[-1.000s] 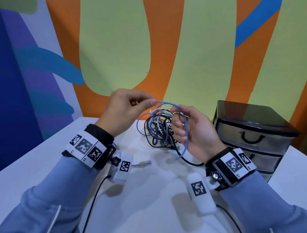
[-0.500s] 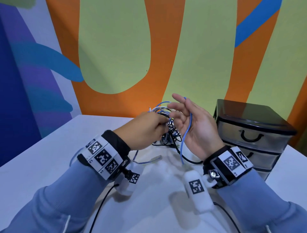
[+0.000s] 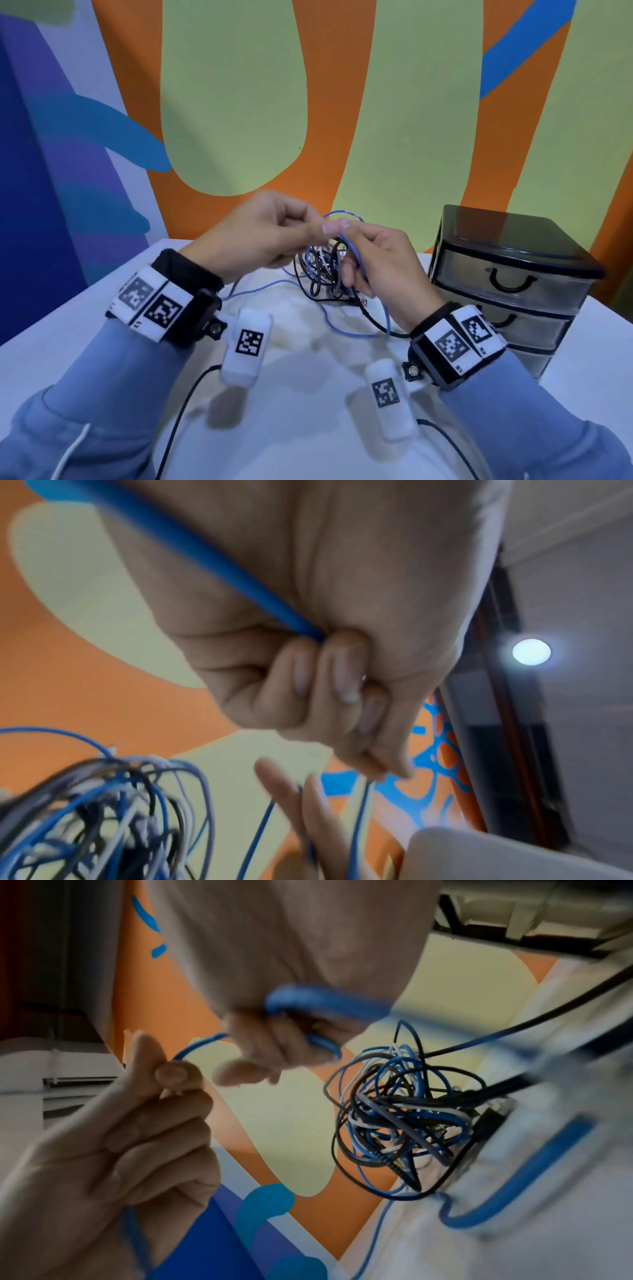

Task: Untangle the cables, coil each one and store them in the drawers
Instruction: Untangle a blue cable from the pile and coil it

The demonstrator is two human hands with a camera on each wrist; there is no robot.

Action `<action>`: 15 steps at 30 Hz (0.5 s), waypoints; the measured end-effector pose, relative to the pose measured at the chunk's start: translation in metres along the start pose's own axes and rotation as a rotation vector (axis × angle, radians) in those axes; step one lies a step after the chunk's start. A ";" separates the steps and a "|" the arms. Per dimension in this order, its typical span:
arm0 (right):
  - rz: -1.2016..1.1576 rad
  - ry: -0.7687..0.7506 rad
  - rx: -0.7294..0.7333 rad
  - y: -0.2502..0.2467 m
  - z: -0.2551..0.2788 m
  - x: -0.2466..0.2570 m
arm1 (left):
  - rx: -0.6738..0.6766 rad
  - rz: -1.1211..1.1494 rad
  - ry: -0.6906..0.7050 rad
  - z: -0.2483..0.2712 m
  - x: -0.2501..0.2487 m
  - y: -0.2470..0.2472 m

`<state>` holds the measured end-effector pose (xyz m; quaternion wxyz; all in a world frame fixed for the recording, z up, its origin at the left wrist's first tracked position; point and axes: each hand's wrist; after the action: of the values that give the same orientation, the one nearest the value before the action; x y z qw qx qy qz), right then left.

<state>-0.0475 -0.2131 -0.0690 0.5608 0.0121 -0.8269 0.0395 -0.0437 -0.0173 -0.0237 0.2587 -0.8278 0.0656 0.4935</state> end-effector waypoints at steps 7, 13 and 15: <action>-0.454 0.164 0.342 -0.009 0.003 0.007 | -0.474 0.048 0.102 -0.012 0.018 -0.022; -0.612 0.069 0.214 -0.009 0.004 0.013 | -0.191 -0.638 0.055 -0.016 0.036 0.004; -0.596 0.027 0.113 -0.006 0.003 0.012 | 0.025 -0.709 0.050 -0.013 0.032 0.019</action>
<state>-0.0546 -0.2193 -0.0591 0.5570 0.2847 -0.7760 -0.0808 -0.0244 -0.0358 -0.0526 0.4223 -0.8076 -0.2133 0.3520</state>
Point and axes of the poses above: each hand's wrist, its own z-axis away from the middle knuckle, its own y-axis out of the palm, x = y × z
